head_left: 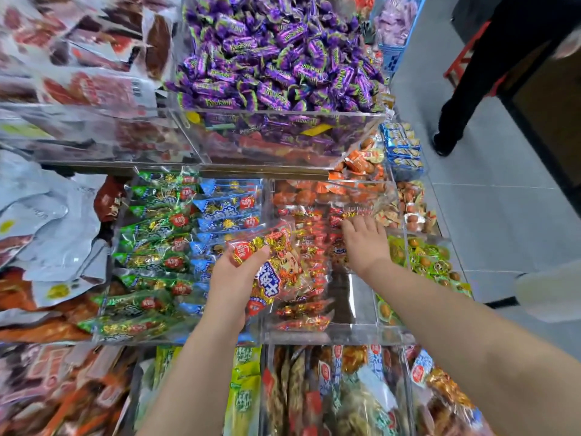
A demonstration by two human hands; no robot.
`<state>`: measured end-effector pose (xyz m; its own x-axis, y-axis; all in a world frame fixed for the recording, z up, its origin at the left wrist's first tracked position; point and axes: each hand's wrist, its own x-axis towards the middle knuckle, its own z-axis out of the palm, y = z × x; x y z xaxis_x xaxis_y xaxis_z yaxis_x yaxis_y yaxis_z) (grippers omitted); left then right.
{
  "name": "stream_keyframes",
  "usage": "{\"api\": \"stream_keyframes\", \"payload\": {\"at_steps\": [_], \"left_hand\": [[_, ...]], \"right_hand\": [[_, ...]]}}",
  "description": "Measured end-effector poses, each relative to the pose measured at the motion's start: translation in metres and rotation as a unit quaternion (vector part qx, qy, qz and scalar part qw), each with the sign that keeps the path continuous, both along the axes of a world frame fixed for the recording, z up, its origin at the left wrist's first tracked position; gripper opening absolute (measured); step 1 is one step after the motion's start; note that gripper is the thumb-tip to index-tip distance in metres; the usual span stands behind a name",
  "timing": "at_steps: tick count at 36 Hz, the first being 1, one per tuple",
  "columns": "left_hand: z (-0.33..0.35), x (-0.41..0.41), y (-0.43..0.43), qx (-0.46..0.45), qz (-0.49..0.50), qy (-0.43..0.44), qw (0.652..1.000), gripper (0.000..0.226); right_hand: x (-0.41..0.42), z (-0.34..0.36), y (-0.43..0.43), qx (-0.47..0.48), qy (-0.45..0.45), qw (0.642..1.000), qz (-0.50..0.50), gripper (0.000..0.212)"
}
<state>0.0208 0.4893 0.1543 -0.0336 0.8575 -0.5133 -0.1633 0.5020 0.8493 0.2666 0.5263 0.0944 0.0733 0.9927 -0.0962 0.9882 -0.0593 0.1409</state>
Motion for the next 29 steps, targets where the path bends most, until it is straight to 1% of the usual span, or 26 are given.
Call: {"api": "stream_keyframes", "payload": {"at_steps": [2, 3, 4, 5, 6, 7, 9, 11, 12, 14, 16, 17, 20, 22, 23, 24, 25, 26, 27, 28, 29], "left_hand": [[-0.001, 0.002, 0.0, -0.002, -0.002, 0.004, 1.0, 0.036], [-0.002, 0.003, 0.0, -0.003, -0.004, 0.007, 1.0, 0.037], [-0.003, 0.004, 0.0, -0.002, -0.003, 0.007, 1.0, 0.032], [-0.004, 0.004, 0.0, 0.0, -0.002, 0.004, 1.0, 0.024], [-0.005, 0.004, 0.0, 0.002, -0.001, 0.001, 1.0, 0.017], [-0.006, 0.004, 0.0, 0.003, 0.002, -0.002, 1.0, 0.013], [-0.006, 0.004, 0.0, 0.003, 0.004, -0.006, 1.0, 0.011], [-0.007, 0.002, 0.0, 0.003, 0.002, -0.011, 1.0, 0.013], [-0.007, 0.002, 0.0, 0.004, 0.001, -0.013, 1.0, 0.013], [-0.007, 0.0, 0.0, 0.001, 0.0, -0.013, 1.0, 0.013], [-0.006, 0.0, 0.0, -0.004, -0.001, -0.009, 1.0, 0.013], [-0.006, -0.001, 0.0, -0.005, -0.002, -0.005, 1.0, 0.013], [-0.005, 0.0, -0.001, -0.004, -0.003, 0.003, 1.0, 0.011], [-0.003, 0.001, -0.002, -0.007, -0.003, 0.007, 1.0, 0.014], [-0.001, 0.001, -0.002, -0.007, -0.003, 0.011, 1.0, 0.017], [0.001, 0.002, -0.002, -0.005, -0.004, 0.014, 1.0, 0.025], [0.005, 0.004, -0.002, -0.002, -0.002, 0.018, 1.0, 0.042], [0.01, 0.007, -0.002, 0.0, -0.003, 0.025, 1.0, 0.067], [0.016, 0.009, -0.002, 0.004, -0.008, 0.028, 1.0, 0.088], [0.018, 0.011, -0.002, 0.013, -0.008, 0.03, 0.999, 0.097], [0.022, 0.014, -0.002, 0.024, -0.012, 0.034, 0.999, 0.093]], "right_hand": [[-0.003, -0.002, -0.008, 0.043, 0.038, 0.997, -0.044, 0.041], [-0.004, -0.004, -0.011, 0.05, 0.08, 0.993, -0.069, 0.036], [-0.007, -0.007, -0.015, 0.05, 0.138, 0.984, -0.1, 0.03], [-0.01, -0.01, -0.019, 0.047, 0.202, 0.968, -0.14, 0.029], [-0.015, -0.014, -0.024, 0.048, 0.262, 0.946, -0.185, 0.035], [-0.019, -0.019, -0.027, 0.056, 0.311, 0.919, -0.236, 0.047], [-0.028, -0.029, -0.03, 0.069, 0.375, 0.864, -0.328, 0.071], [-0.034, -0.036, -0.026, 0.06, 0.401, 0.831, -0.381, 0.078], [-0.034, -0.038, -0.022, 0.054, 0.405, 0.823, -0.394, 0.077], [-0.032, -0.04, -0.014, 0.043, 0.4, 0.823, -0.401, 0.076], [-0.027, -0.041, -0.005, 0.031, 0.388, 0.837, -0.385, 0.08], [-0.025, -0.042, -0.001, 0.024, 0.389, 0.838, -0.381, 0.078], [-0.025, -0.04, 0.009, 0.01, 0.404, 0.822, -0.4, 0.065], [-0.026, -0.037, 0.01, 0.007, 0.41, 0.817, -0.406, 0.066], [-0.027, -0.033, 0.009, 0.008, 0.424, 0.807, -0.411, 0.068], [-0.026, -0.029, 0.006, 0.009, 0.436, 0.798, -0.416, 0.07], [-0.026, -0.024, 0.003, 0.019, 0.445, 0.793, -0.414, 0.072], [-0.026, -0.018, -0.003, 0.037, 0.451, 0.793, -0.408, 0.07], [-0.026, -0.011, -0.009, 0.062, 0.461, 0.792, -0.395, 0.064], [-0.027, -0.003, -0.015, 0.083, 0.482, 0.787, -0.376, 0.055], [-0.027, 0.005, -0.022, 0.093, 0.529, 0.766, -0.354, 0.044]]}}
